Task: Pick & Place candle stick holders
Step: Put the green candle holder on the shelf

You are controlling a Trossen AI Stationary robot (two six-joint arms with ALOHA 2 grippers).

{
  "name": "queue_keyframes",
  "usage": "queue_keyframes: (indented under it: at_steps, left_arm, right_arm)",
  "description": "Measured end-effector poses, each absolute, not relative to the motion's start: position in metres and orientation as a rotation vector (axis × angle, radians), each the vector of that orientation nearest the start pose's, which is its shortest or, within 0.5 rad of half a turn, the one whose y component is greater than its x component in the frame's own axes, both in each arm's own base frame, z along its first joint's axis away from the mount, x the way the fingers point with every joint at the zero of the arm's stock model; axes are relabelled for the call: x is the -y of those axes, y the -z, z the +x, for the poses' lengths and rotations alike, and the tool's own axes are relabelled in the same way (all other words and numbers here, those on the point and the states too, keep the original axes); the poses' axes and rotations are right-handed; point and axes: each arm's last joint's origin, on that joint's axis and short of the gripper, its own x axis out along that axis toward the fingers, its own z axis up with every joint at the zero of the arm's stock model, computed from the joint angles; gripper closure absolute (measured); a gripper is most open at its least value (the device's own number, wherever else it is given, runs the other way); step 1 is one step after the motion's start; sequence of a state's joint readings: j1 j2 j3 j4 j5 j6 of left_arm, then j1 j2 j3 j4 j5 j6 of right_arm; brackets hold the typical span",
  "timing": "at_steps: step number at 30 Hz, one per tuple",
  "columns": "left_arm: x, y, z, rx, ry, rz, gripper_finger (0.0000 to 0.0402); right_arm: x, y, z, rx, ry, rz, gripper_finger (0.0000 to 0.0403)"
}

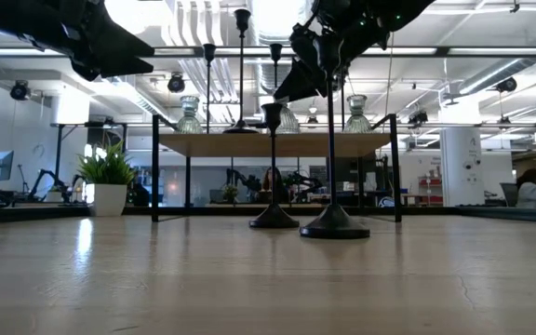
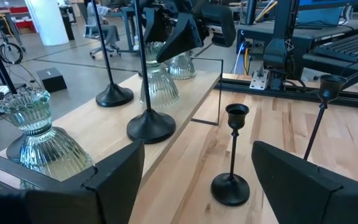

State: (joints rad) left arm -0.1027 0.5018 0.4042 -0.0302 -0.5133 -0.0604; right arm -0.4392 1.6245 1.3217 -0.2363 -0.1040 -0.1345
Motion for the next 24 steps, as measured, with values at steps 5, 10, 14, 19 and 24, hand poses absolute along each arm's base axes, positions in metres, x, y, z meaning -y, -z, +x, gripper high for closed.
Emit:
queue_keyframes:
  at_steps: [5,10,14,19,24]
  left_arm:
    - [-0.0008,-0.2544,0.1312,-0.111,-0.414,-0.021,0.0101]
    - [-0.0006,-0.2542,0.1312,-0.111,-0.409,-0.028,0.0101]
    - [-0.0001,-0.2542,0.1315,-0.112,-0.390,-0.030,0.0101]
    - [0.0000,-0.2539,0.1315,-0.115,-0.383,-0.029,0.0101]
    - [0.0000,-0.2537,0.1315,-0.116,-0.384,-0.037,0.0101]
  right_arm:
    - [0.1539,-0.2982,0.3346,-0.552,0.292,0.020,0.0230]
    - [0.1544,-0.2942,0.3336,-0.561,0.298,0.021,0.0229]
    - [0.1553,-0.2924,0.3329,-0.566,0.308,0.021,0.0227]
    - [0.1557,-0.2910,0.3326,-0.575,0.321,0.017,0.0213]
    - [0.1566,-0.2907,0.3323,-0.577,0.319,0.003,0.0202]
